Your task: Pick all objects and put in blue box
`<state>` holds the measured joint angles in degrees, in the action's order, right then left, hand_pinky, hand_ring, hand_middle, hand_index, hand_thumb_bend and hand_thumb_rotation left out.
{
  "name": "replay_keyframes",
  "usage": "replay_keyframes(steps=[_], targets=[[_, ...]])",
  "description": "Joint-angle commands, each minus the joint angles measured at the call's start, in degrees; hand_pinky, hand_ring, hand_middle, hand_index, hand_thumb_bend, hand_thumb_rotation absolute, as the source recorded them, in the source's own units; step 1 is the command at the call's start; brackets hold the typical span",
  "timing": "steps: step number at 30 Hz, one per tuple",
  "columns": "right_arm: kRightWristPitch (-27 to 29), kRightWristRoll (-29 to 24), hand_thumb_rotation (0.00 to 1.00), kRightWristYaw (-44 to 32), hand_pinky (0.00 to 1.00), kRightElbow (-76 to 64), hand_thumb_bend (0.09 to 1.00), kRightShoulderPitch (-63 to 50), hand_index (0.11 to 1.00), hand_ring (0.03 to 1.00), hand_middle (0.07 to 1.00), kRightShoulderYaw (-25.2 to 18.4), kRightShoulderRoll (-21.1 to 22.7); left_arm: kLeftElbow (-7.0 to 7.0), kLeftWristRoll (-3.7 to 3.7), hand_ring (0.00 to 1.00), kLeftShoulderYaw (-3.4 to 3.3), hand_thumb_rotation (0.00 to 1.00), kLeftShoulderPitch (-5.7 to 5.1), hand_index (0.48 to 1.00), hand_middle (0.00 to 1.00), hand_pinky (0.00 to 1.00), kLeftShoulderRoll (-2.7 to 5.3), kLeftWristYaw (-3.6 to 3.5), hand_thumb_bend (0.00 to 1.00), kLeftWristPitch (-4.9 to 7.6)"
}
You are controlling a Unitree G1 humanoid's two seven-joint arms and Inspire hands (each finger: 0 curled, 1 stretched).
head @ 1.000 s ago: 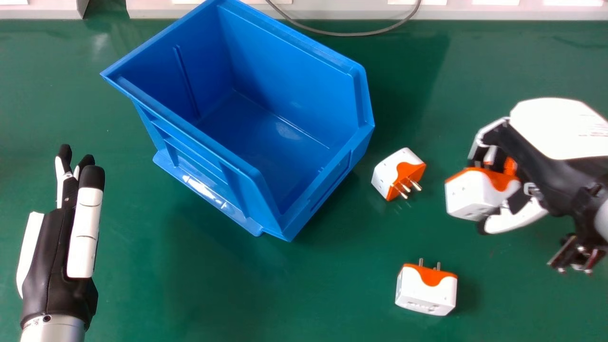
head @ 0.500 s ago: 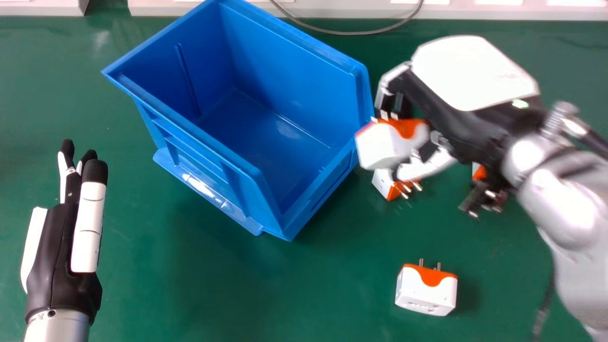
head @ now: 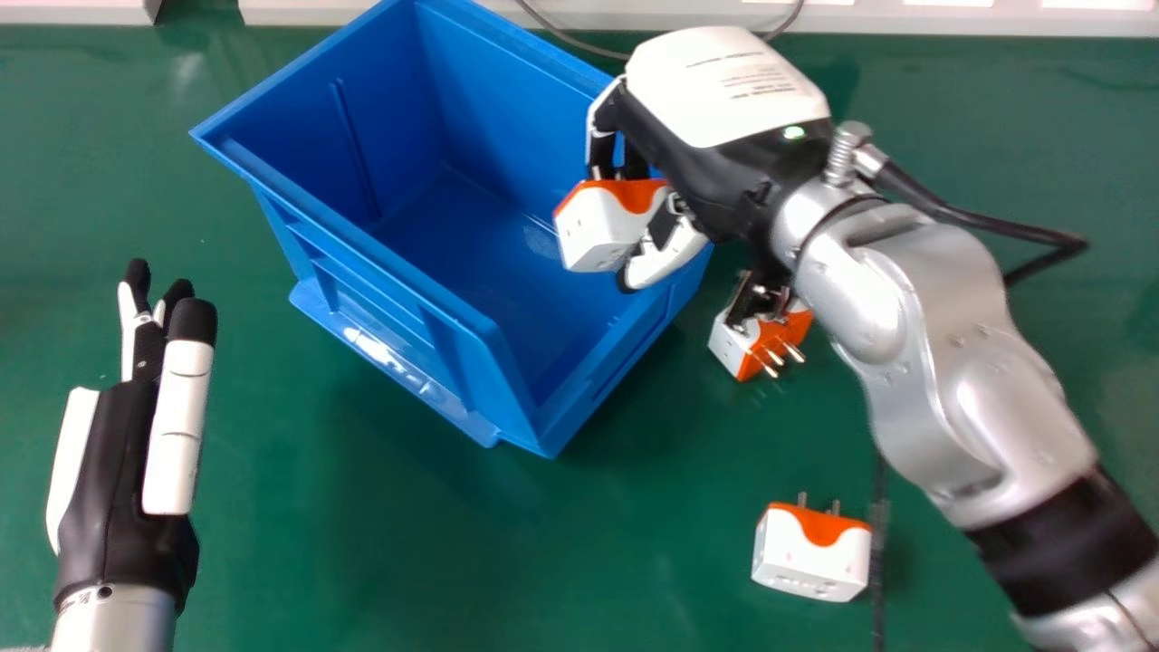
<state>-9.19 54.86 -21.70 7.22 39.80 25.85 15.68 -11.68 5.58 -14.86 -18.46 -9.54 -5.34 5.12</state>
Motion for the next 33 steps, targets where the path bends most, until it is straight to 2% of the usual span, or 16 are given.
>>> replay_keyframes(steps=[1,6,9,15,18,21,24,26,27,28,31,32,33], targets=[[1.4,0.5,0.0,3.9,0.12,4.5,0.519,5.3,0.489,0.184,0.456,1.1,-2.0,-1.35,-0.05,1.0,-0.27,1.0,-0.28,1.0,1.0,0.99,-0.13,0.05,0.76,0.41],[3.7,-0.4,0.0,9.7,0.11,14.6,0.523,9.8,0.479,0.163,0.467,3.0,-5.0,-2.45,-0.35,1.0,-0.02,1.0,-0.76,1.0,1.0,0.98,0.0,0.32,0.76,-0.12],[4.9,-0.4,0.0,12.9,0.13,21.0,0.518,12.6,0.49,0.186,0.426,4.6,-6.9,-2.5,-0.32,1.0,0.06,1.0,-0.9,1.0,1.0,0.98,0.0,0.27,0.76,-0.16],[8.2,0.1,0.0,19.5,0.17,33.1,0.518,17.9,0.496,0.229,0.415,8.1,-10.1,-3.01,-0.56,1.0,0.31,1.0,-1.2,1.0,1.0,0.97,0.04,0.38,0.75,-0.4],[9.7,-0.2,0.0,22.4,0.16,37.7,0.521,19.5,0.485,0.195,0.426,9.5,-11.2,-3.49,-0.69,1.0,0.48,1.0,-1.39,1.0,1.0,0.97,0.1,0.48,0.76,-0.63],[11.5,-0.6,0.0,25.9,0.14,41.9,0.523,19.9,0.481,0.175,0.442,10.3,-12.4,-3.24,-0.71,0.99,0.44,1.0,-1.36,1.0,1.0,0.97,0.12,0.41,0.76,-0.46],[13.5,-2.3,0.0,28.6,0.15,44.5,0.521,19.4,0.479,0.179,0.419,9.8,-12.6,-3.1,-0.64,0.99,0.31,1.0,-1.35,1.0,1.0,0.96,0.13,0.41,0.76,-0.41],[14.8,-2.6,0.0,29.6,0.23,46.0,0.519,18.8,0.479,0.28,0.443,10.1,-12.4,-3.4,-0.79,0.99,0.43,1.0,-1.47,0.998,1.0,0.96,0.33,0.6,0.75,-0.43],[15.3,-2.6,0.0,29.9,0.23,46.5,0.519,18.7,0.479,0.28,0.443,10.3,-12.3,-3.46,-0.84,0.99,0.47,1.0,-1.5,0.998,1.0,0.96,0.39,0.65,0.75,-0.42],[16.0,-2.4,0.03,30.2,0.3,47.1,0.513,18.8,0.483,0.371,0.511,10.8,-12.1,-3.54,-0.89,0.99,0.51,1.0,-1.49,0.995,1.0,0.96,0.45,0.71,0.75,-0.46],[17.2,-2.3,0.03,30.6,0.3,48.4,0.513,19.3,0.483,0.371,0.511,11.5,-11.5,-3.68,-1.01,0.99,0.55,1.0,-1.45,0.995,1.0,0.96,0.54,0.79,0.75,-0.56],[17.4,-2.5,0.13,30.6,0.37,48.7,0.506,19.4,0.537,0.463,0.583,11.5,-11.4,-3.67,-1.04,0.99,0.54,1.0,-1.45,0.993,1.0,0.95,0.56,0.79,0.75,-0.54],[17.6,-2.6,0.13,30.6,0.37,48.9,0.506,19.5,0.537,0.463,0.583,11.6,-11.4,-3.66,-1.06,0.99,0.54,1.0,-1.45,0.993,1.0,0.95,0.57,0.79,0.75,-0.53]])
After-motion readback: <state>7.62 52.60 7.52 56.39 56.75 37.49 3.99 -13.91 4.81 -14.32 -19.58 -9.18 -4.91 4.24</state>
